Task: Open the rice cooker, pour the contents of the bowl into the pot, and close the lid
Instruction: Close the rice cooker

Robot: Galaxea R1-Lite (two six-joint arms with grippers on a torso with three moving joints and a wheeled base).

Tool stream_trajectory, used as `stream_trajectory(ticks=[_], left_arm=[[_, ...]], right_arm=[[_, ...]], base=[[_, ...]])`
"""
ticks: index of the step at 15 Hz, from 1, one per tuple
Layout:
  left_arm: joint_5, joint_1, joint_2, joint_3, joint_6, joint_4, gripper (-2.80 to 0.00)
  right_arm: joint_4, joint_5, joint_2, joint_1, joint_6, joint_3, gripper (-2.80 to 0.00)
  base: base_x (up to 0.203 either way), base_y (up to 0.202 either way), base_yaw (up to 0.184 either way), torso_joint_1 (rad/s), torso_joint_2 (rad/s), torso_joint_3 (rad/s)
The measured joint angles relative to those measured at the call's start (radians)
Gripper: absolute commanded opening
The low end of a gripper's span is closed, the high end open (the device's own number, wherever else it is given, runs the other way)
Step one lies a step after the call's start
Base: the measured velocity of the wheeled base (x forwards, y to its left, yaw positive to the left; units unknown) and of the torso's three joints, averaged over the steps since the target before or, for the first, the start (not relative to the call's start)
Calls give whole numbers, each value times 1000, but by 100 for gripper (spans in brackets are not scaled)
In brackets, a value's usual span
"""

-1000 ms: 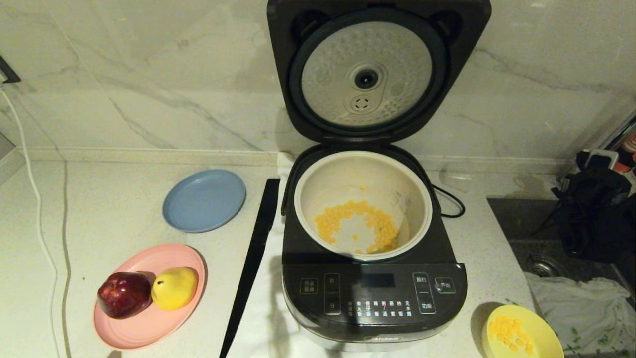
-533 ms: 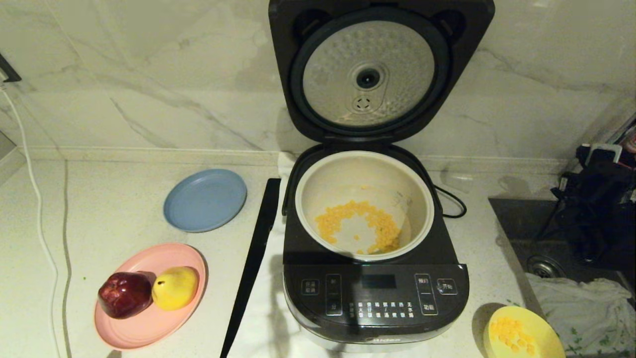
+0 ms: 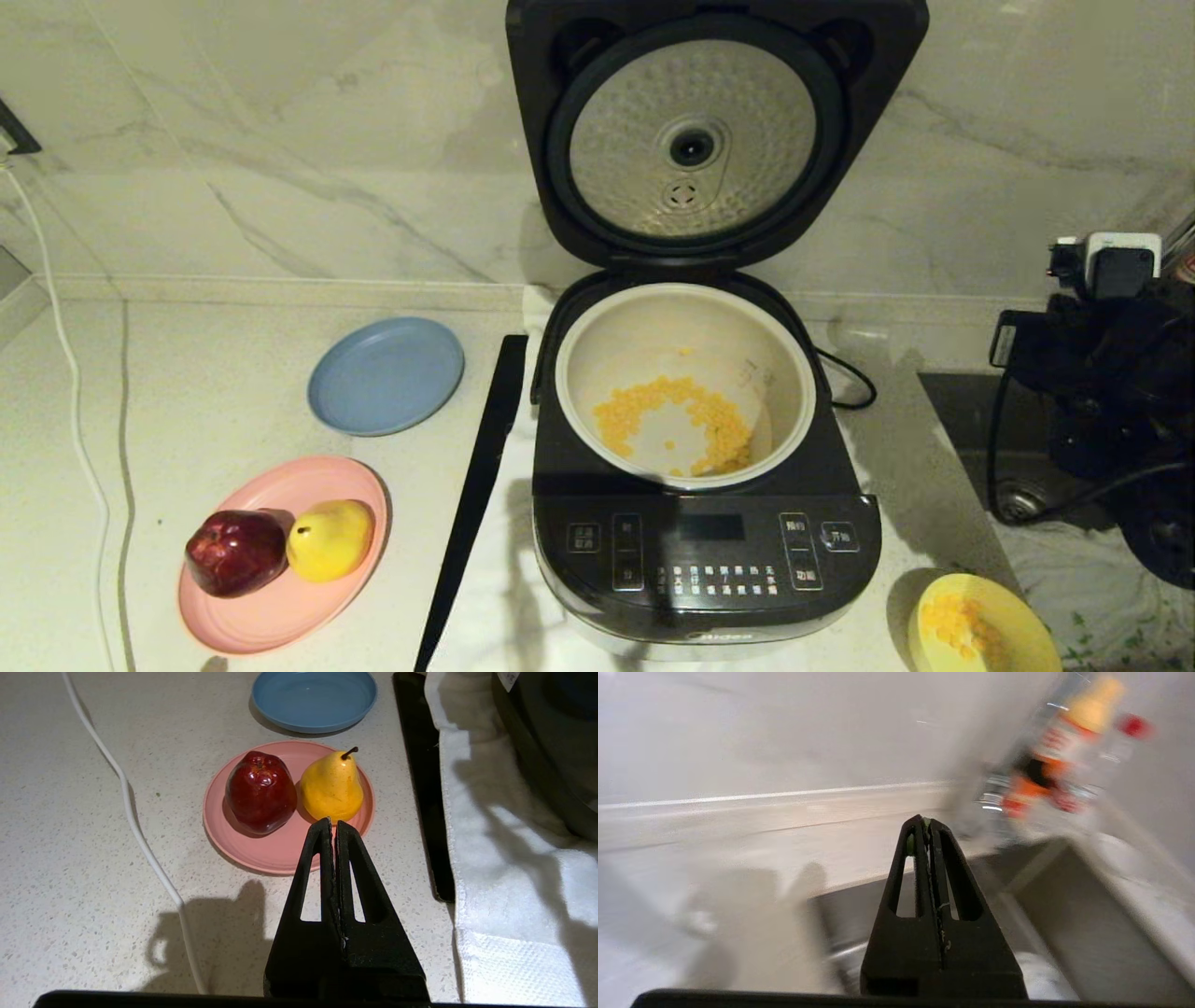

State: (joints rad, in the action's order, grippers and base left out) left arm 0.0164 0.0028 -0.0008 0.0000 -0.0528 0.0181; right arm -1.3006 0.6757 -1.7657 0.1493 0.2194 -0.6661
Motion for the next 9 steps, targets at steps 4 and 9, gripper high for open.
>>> stream_trajectory(ticks=[4, 9], left_arm=[[0, 0, 0, 0, -1, 0, -280], [0, 0, 0, 0, 0, 0, -280]], right_arm=[[118, 0, 201, 72, -4, 73, -280], [536, -14, 480, 114, -86, 66, -280]], base=[[0, 0, 0, 0, 0, 0], [0, 0, 0, 0, 0, 0]])
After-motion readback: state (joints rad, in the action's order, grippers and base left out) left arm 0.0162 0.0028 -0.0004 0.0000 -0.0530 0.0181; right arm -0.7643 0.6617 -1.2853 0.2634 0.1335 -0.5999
